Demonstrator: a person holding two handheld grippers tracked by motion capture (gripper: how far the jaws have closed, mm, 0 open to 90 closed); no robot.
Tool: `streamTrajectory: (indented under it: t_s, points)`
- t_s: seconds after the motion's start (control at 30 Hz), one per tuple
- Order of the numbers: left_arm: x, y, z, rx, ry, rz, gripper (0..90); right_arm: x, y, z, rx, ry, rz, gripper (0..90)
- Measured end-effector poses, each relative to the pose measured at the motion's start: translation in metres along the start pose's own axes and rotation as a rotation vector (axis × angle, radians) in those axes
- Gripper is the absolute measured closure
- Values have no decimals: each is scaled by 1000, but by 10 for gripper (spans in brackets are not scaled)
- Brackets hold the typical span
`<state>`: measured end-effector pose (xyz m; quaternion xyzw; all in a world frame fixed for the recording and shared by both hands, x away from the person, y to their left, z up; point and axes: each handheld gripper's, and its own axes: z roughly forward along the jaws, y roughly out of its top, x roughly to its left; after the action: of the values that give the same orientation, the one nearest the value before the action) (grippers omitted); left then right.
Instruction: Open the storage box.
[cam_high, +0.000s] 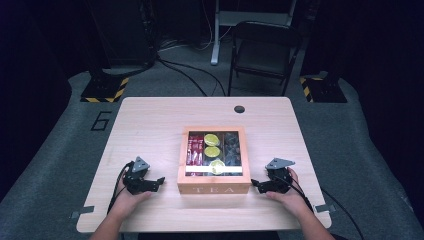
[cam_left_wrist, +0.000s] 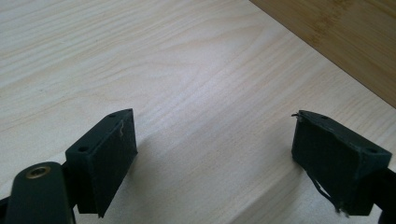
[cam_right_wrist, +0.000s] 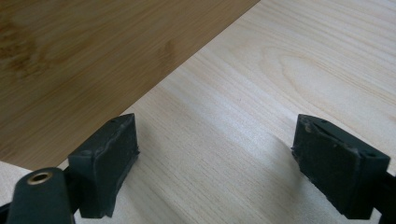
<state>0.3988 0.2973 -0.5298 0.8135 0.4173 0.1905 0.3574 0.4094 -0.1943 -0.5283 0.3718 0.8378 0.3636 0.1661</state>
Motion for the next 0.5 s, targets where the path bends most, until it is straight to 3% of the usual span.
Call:
streamTrajectory:
  t_s: [0.5]
  points:
    - [-1, 0, 0, 3, -6, -1, 142, 1, 0, 1, -10, -10, 12, 132]
